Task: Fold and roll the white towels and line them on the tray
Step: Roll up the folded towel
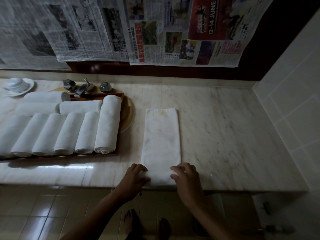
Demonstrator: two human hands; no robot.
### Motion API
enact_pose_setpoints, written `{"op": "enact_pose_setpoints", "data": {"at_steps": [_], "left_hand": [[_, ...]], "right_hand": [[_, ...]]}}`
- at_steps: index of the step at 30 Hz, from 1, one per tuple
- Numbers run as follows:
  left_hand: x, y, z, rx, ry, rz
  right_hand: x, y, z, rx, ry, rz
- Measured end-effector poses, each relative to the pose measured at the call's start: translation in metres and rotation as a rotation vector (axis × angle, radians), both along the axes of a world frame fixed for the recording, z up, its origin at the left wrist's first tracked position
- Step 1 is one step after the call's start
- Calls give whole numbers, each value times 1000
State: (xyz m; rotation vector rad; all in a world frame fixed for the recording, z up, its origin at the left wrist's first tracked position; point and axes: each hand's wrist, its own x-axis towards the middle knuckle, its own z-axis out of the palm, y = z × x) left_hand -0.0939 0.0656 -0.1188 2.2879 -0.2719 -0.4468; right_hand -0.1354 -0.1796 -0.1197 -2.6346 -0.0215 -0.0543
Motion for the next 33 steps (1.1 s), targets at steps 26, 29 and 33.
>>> {"op": "enact_pose_setpoints", "data": {"at_steps": [26, 29, 33], "left_hand": [[28, -35, -7, 491, -356, -395], [37, -35, -7, 456, -353, -396], [46, -37, -7, 431, -317, -403]], "right_hand": [[146, 16, 20, 70, 224, 308], [186, 31, -7, -205, 305, 526], [233, 49, -23, -345, 250, 496]]}}
